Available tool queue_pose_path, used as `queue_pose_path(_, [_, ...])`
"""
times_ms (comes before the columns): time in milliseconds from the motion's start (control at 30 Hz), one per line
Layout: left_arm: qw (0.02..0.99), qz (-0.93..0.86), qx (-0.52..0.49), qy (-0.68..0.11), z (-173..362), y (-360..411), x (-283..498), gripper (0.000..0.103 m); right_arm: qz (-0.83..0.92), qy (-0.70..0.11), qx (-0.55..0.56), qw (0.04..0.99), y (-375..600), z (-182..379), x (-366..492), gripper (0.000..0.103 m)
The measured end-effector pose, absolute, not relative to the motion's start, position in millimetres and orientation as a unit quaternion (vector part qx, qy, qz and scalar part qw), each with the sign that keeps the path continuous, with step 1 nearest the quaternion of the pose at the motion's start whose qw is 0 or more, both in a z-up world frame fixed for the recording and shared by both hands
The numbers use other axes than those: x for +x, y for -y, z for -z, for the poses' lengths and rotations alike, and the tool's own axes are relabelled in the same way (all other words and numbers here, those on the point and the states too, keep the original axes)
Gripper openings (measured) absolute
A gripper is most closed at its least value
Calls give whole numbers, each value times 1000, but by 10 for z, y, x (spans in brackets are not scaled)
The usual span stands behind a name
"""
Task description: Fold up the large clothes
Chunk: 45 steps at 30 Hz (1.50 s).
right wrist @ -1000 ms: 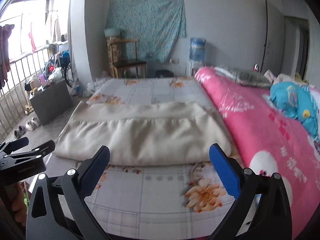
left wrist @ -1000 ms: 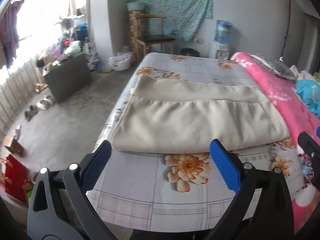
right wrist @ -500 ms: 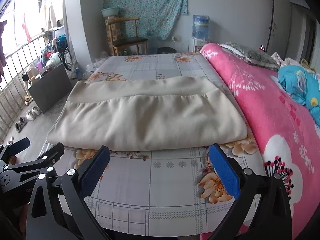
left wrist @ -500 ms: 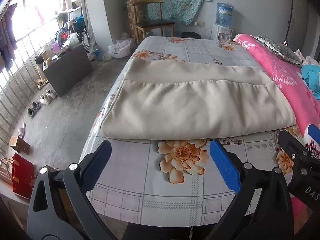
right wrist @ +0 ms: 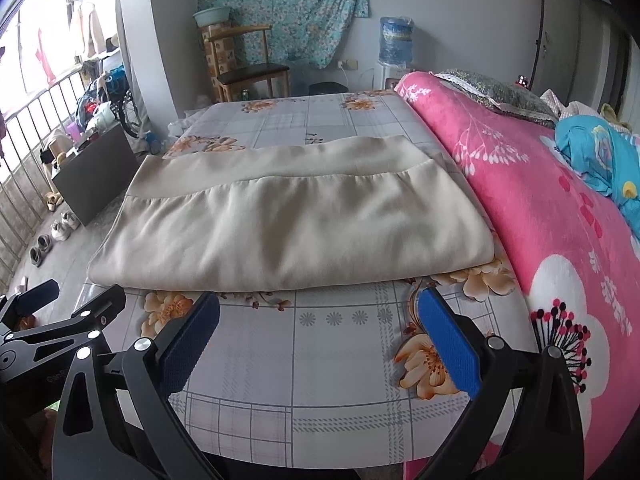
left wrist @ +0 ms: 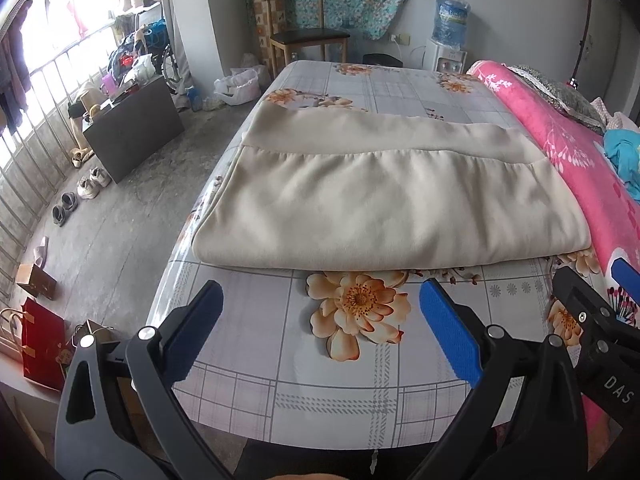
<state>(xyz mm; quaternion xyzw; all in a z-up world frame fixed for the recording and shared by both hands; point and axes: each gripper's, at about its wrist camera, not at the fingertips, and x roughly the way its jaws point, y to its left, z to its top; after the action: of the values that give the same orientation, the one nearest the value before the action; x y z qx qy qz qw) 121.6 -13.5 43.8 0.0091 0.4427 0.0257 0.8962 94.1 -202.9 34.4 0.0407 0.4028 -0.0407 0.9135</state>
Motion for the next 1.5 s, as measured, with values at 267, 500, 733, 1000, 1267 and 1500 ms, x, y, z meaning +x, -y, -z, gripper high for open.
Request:
queue_pose_path(267, [897,-26,8,-442,-444,130,1214,95,41,-400,38,915,2018,-370,922,97])
queue_pose_path(500, [897,-25,5,-442,-450,132,1207,95,40,-397,35,916,2014,-408,905,97])
queue_pose_path(733, [897,-26,4,-442,-451,126,1203,95,39,-398,33,916,2008,-417,908,97])
queue_pose_path(1000, [897,-25,5,-442,-452,123,1201,95,42,-398,34,916,2008,-413,911,97])
queue_pose_path(1267, [896,-25,4,-443,-443,132,1196,95,44,-400,33,915,2021,-398,919,97])
queue_pose_path(1500, [896,-25,5,-444,-429,151,1191,95,45,-400,33,915,2028,-392,917,97])
